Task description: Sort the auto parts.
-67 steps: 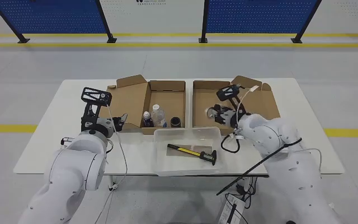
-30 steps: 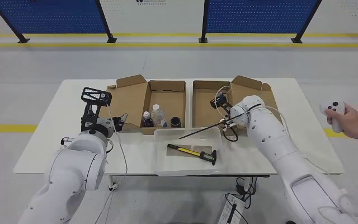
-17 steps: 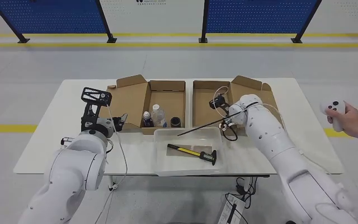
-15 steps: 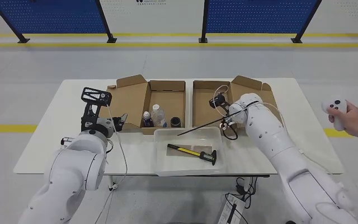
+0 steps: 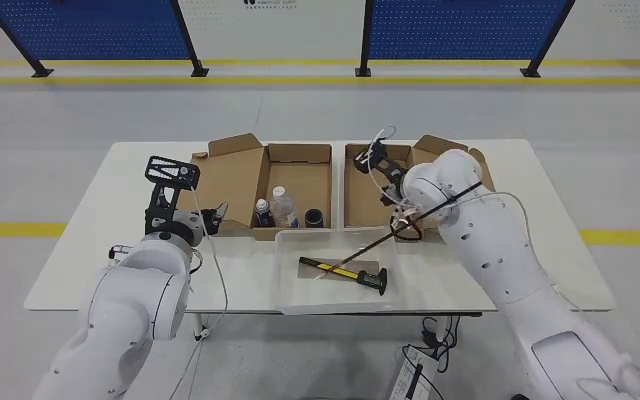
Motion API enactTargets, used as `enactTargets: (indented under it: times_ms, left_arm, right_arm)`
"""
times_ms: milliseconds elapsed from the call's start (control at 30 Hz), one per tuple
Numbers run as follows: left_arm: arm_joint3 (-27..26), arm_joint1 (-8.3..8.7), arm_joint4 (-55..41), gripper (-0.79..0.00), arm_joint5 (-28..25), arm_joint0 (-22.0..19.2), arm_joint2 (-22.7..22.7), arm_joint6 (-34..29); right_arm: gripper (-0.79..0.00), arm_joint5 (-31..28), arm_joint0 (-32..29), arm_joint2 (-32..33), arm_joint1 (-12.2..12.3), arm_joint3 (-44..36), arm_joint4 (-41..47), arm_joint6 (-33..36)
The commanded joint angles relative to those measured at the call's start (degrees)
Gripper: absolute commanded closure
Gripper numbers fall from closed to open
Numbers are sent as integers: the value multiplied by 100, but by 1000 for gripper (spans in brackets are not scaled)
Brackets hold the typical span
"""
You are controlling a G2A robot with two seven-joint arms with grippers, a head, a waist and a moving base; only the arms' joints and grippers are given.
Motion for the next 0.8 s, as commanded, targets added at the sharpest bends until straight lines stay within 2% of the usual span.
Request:
enactTargets:
  times_ms: [0,133,267,500,667,767]
  left_arm:
    - [0,0,0,-785,0,0,0,0]
    - [0,0,0,-785,0,0,0,0]
    - [0,0,0,-785,0,0,0,0]
    - [0,0,0,-785,0,0,0,0]
    - [0,0,0,-785,0,0,0,0]
    - [0,0,0,-785,0,0,0,0]
  right_arm:
    - [-289,-25,-232,37,37,-627,0,213]
    - [-296,-187,-615,31,82,-1344,252,497]
    - [-299,-425,-846,-166,88,-1588,570,724]
    - [-292,-515,-1139,-569,70,-1245,833,790]
    - [-326,-461,-1295,-542,106,-1004,829,744]
    - [-320,-481,-1394,-446,135,-833,927,583]
